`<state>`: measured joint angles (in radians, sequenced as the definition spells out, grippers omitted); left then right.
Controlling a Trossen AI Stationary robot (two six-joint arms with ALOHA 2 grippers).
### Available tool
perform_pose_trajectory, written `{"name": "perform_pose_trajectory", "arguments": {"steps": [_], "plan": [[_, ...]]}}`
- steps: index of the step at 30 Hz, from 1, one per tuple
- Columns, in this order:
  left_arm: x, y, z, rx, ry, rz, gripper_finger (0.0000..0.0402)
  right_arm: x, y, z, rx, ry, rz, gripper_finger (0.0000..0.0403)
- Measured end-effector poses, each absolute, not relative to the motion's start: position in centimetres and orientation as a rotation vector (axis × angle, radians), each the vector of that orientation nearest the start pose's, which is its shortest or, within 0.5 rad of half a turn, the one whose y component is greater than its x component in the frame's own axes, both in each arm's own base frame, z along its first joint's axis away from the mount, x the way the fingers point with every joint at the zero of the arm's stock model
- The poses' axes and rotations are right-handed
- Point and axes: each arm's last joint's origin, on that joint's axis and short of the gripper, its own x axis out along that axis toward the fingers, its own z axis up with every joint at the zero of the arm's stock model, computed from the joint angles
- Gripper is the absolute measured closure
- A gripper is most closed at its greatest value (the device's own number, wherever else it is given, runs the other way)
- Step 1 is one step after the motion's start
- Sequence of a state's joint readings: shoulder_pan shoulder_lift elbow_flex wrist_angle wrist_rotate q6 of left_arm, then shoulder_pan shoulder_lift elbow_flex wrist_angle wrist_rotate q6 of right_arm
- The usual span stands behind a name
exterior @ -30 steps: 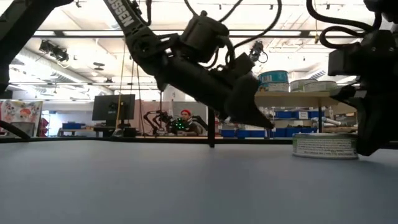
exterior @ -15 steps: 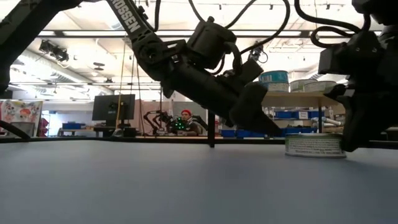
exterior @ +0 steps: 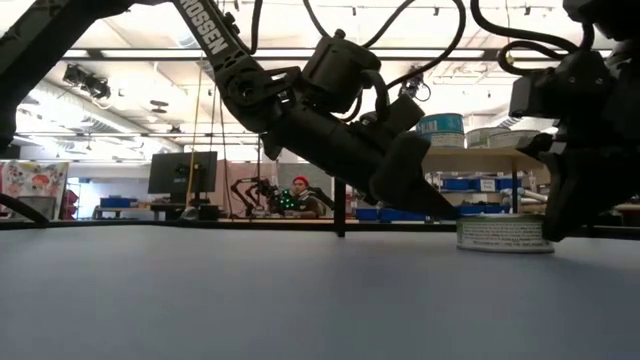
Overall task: Stack canned seafood by type on shelf
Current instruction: Stack the green tuna can on top of the green tuna can on the shelf
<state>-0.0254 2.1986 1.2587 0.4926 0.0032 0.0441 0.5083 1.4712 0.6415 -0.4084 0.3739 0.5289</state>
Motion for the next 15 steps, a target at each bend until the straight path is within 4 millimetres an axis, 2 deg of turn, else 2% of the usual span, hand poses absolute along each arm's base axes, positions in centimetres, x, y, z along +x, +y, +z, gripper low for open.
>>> {"name": "perform_pose_trajectory", "arguments": {"steps": [15], "plan": [[45.4, -1.2, 11.0, 0.046, 0.476, -0.034, 0.0397, 22.0, 11.0, 16.7, -0.151, 1.065, -0.271, 0.0398]]}}
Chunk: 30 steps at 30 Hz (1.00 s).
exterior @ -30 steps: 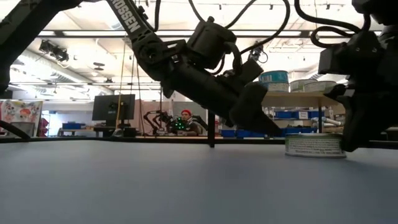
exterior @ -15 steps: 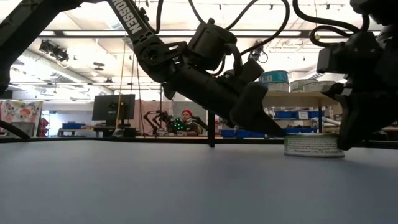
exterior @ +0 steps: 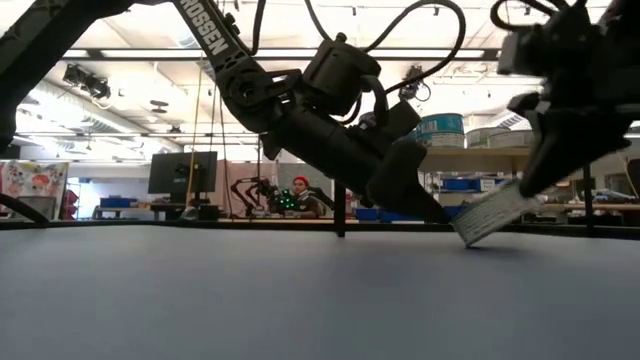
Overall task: Stack canned seafood by type on shelf
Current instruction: Stack the green tuna can on top of the green tuna can on the shelf
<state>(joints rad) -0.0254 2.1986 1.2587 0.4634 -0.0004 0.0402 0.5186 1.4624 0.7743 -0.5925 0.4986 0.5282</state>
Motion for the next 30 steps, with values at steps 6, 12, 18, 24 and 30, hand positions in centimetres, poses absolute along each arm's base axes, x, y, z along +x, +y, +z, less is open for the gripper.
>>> {"name": "perform_pose_trajectory", "arguments": {"steps": [6, 12, 18, 24, 30], "plan": [[45.3, -1.5, 10.6, 0.042, 0.501, -0.061, 0.0397, 22.5, 10.7, 17.9, -0.221, 0.996, -0.372, 0.0398], [45.3, -2.0, 10.7, 0.053, 0.493, -0.073, 0.0397, 22.9, 10.0, 18.1, -0.223, 0.985, -0.420, 0.0397], [45.3, -2.2, 10.8, 0.059, 0.493, -0.071, 0.0397, 23.4, 8.9, 18.2, -0.202, 0.968, -0.485, 0.0393], [45.2, -3.1, 11.1, 0.115, 0.494, -0.082, 0.0397, 23.8, 7.9, 18.2, -0.198, 0.985, -0.503, 0.0336], [43.8, -4.7, 12.4, 0.142, 0.485, -0.103, 0.0397, 24.8, 7.2, 19.1, -0.214, 1.002, -0.453, 0.0244]]}}
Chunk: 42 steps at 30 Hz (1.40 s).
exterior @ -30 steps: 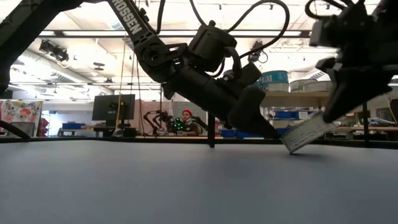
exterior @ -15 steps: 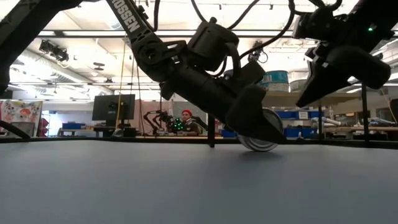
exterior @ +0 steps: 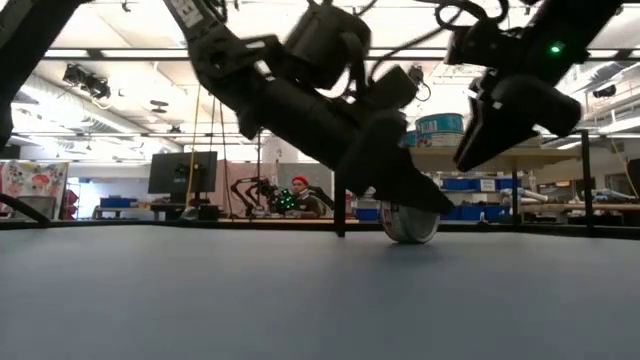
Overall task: Stack canned seafood by type on shelf
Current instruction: Stack the green tuna can on top of the green tuna can on the shelf
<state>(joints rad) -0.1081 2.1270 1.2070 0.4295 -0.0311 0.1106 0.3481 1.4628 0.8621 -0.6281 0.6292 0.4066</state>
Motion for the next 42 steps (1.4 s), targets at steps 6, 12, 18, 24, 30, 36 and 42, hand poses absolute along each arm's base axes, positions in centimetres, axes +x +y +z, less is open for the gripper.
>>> {"name": "perform_pose_trajectory", "arguments": {"steps": [6, 12, 18, 24, 30, 36, 42], "plan": [[40.8, -5.1, 13.8, 0.141, 0.433, -0.091, 0.0397, 26.3, 5.8, 19.8, -0.299, 0.989, -0.377, 0.0172], [36.2, -4.9, 14.6, 0.101, 0.356, -0.089, 0.0397, 27.6, 4.5, 20.2, -0.469, 0.968, -0.199, 0.0133], [31.8, -4.4, 14.6, 0.050, 0.307, -0.085, 0.0397, 28.5, 2.6, 20.3, -0.479, 0.945, -0.067, 0.0123], [29.4, -4.0, 14.2, 0.018, 0.255, -0.080, 0.0397, 29.6, 0.2, 19.5, -0.437, 0.939, -0.003, 0.0124], [29.0, -3.9, 13.8, 0.014, 0.252, -0.080, 0.0397, 30.5, -1.2, 18.5, -0.410, 0.911, 0.076, 0.0123], [29.0, -3.9, 13.9, 0.015, 0.245, -0.080, 0.0397, 30.9, -2.0, 17.2, -0.322, 0.945, 0.073, 0.0133], [29.0, -3.9, 13.9, 0.015, 0.240, -0.081, 0.0397, 31.0, -1.5, 17.2, -0.223, 0.932, 0.076, 0.0179]]}}
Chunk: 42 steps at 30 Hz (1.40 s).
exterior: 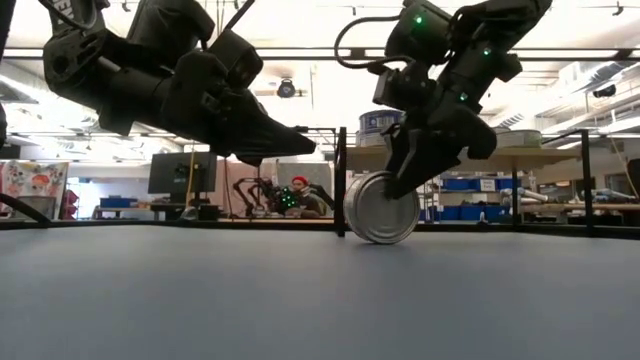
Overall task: Stack canned seafood by type on shelf
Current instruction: Stack the green tuna can on top of the green tuna can on the shelf
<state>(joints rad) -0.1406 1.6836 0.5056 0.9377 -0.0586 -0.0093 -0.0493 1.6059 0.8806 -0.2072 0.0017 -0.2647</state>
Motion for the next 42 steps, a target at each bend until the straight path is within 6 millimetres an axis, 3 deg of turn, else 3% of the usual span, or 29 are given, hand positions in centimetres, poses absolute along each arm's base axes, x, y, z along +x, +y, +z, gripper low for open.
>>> {"name": "perform_pose_trajectory", "arguments": {"steps": [6, 13, 17, 23, 31, 42], "plan": [[29.0, -3.9, 14.0, 0.016, 0.229, -0.082, 0.0397, 31.1, -0.7, 17.9, -0.215, 0.916, 0.080, 0.0257], [29.0, -4.0, 14.0, 0.016, 0.229, -0.082, 0.0397, 31.5, 2.0, 21.7, -0.348, 0.897, -0.015, 0.0260], [29.0, -4.1, 14.0, 0.017, 0.230, -0.082, 0.0397, 30.7, 4.4, 25.2, -0.483, 0.922, -0.172, 0.0260], [29.0, -4.1, 14.0, 0.018, 0.231, -0.074, 0.0397, 26.9, 6.5, 29.6, -0.610, 0.962, -0.546, 0.0260], [29.0, -4.5, 14.0, 0.024, 0.230, -0.066, 0.0397, 21.3, 5.2, 32.0, -0.641, 1.044, -0.811, 0.0260], [29.0, -4.4, 14.0, 0.029, 0.229, -0.054, 0.0397, 20.2, 0.4, 32.5, -0.758, 1.159, -0.958, 0.0260]]}}
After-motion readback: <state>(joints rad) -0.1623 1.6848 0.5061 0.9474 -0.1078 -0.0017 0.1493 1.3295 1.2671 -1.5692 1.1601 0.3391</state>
